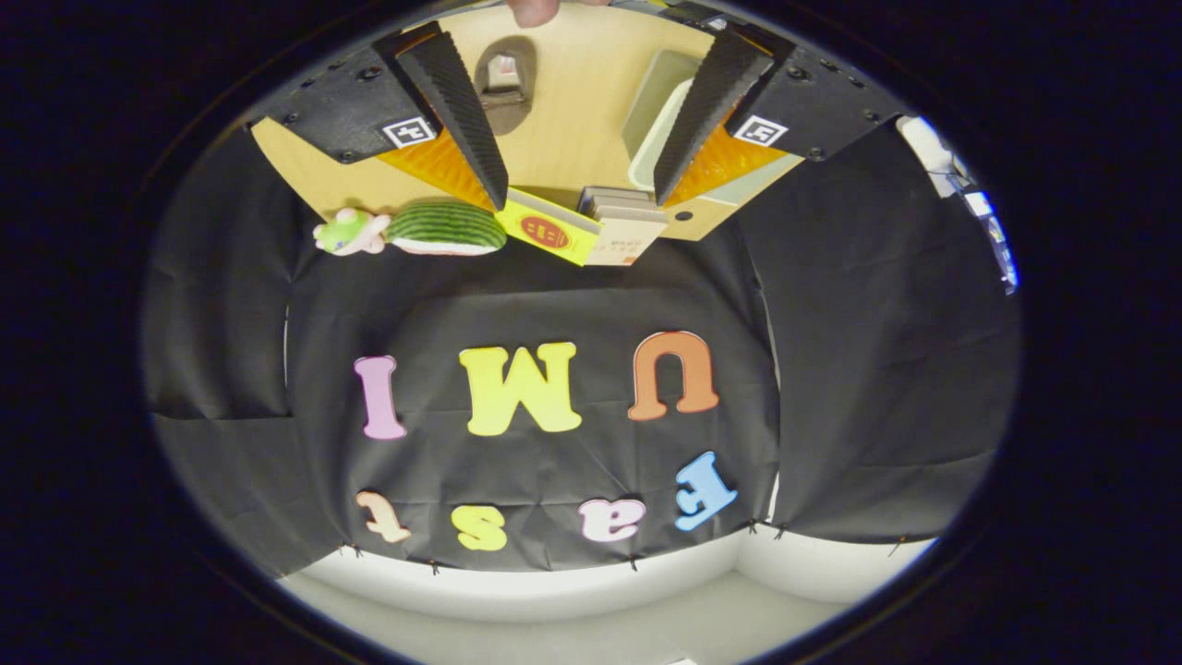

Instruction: Open the storage box then place both shoes into the box .Put the left shoe in first, then the right shoe, with the right side of both shoes facing outward in a uniform manner.

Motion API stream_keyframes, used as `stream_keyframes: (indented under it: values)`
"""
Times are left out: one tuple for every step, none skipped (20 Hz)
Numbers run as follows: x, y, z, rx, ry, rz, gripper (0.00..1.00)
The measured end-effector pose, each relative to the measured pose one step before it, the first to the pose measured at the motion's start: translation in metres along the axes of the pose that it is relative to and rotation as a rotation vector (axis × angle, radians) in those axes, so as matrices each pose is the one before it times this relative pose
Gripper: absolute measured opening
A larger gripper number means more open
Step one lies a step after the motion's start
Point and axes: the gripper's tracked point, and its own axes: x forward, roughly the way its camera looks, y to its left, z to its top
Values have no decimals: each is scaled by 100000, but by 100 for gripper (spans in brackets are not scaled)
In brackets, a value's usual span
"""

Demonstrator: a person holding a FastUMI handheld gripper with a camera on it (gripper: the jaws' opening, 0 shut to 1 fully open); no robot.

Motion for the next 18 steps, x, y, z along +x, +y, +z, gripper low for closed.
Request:
stream_keyframes:
  values:
    - [203,212,-210,263,966,1750,100]
    - [289,147,-148,184,728,935,100]
    - [226,203,51,110,252,606,100]
    - [197,224,48,374,-139,609,100]
    - [224,479,-311,720,1030,1565,100]
    - [263,564,-570,884,1377,1834,100]
    - [355,396,-702,1063,2062,1516,100]
    - [354,376,-829,889,2841,1515,99]
    - [317,448,-787,1009,2495,1710,100]
    - [387,366,-707,761,2431,1737,100]
    - [304,338,-809,1374,2375,1536,100]
    - [433,301,-867,1945,2734,2053,100]
    - [516,301,-1028,2056,2797,1596,100]
    - [608,171,-769,1975,2654,1490,100]
    - [747,212,-1063,1092,3497,1286,100]
    - [743,242,-774,1023,2295,1476,100]
    - [870,383,-858,1085,3585,2244,100]
    - [935,433,-780,1809,3229,2446,100]
